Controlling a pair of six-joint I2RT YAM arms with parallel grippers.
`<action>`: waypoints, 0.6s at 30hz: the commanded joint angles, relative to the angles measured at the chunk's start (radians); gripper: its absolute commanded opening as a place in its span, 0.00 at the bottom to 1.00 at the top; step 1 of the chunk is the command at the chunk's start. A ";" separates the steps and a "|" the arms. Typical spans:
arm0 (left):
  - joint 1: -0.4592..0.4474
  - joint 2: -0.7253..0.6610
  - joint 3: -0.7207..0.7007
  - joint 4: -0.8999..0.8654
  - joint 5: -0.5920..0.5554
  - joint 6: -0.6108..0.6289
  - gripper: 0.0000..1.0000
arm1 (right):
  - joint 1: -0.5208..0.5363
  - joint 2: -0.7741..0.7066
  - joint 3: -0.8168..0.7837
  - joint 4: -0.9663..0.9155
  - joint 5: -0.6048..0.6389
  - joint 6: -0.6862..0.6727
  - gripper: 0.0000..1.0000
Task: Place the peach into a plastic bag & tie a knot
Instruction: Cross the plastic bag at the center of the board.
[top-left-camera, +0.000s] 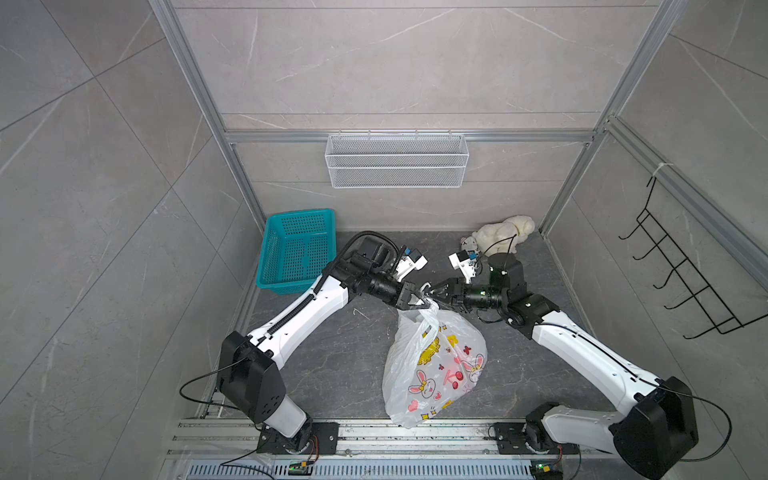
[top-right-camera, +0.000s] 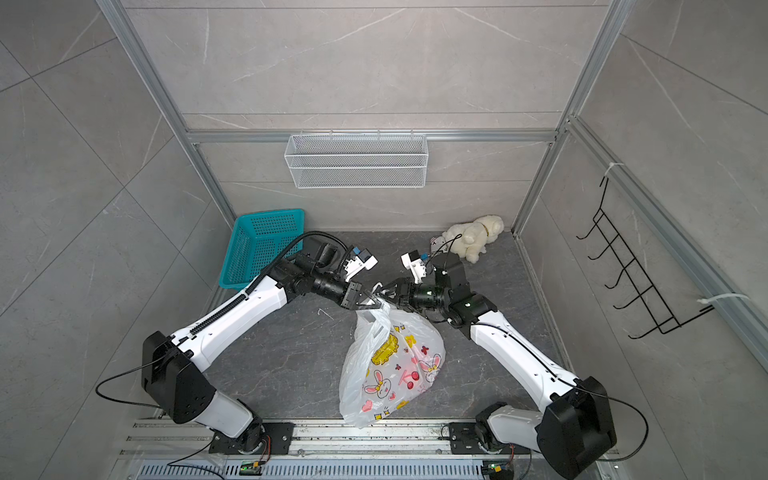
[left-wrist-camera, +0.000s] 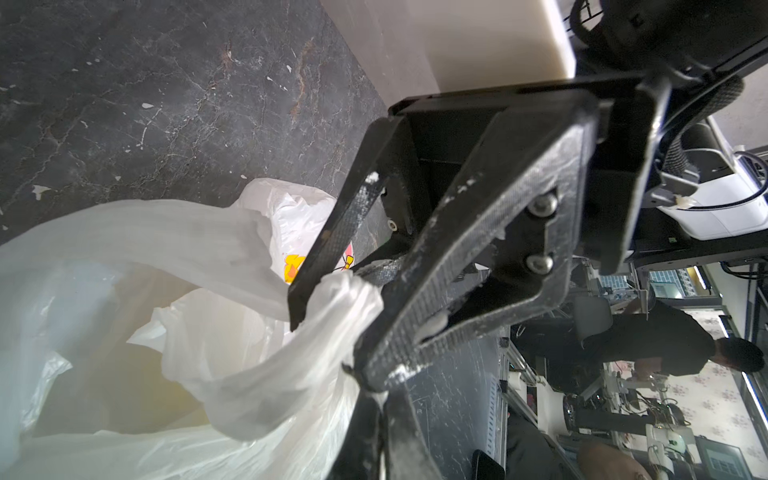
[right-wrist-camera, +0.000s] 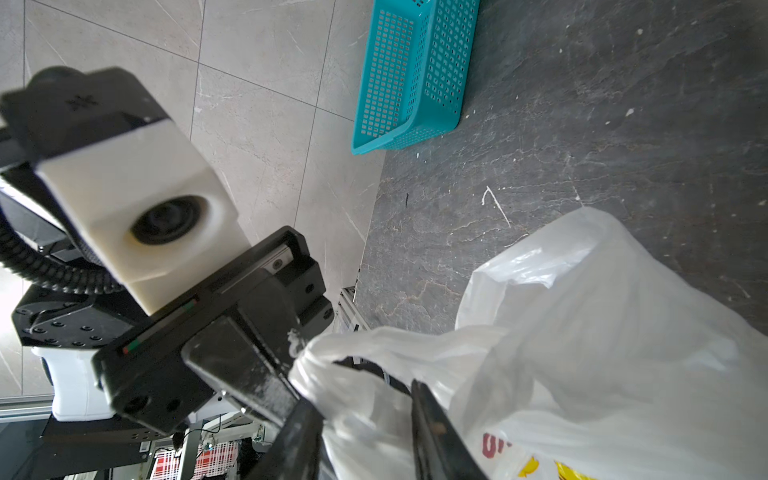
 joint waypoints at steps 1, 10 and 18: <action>0.011 -0.031 0.031 0.013 0.026 -0.010 0.00 | -0.005 -0.019 -0.010 0.022 -0.030 -0.017 0.43; 0.015 -0.010 0.053 -0.001 0.003 -0.017 0.00 | -0.005 -0.012 -0.003 -0.021 -0.059 -0.081 0.47; 0.020 -0.001 0.078 -0.012 -0.023 -0.034 0.01 | -0.002 0.008 0.019 -0.082 -0.055 -0.150 0.40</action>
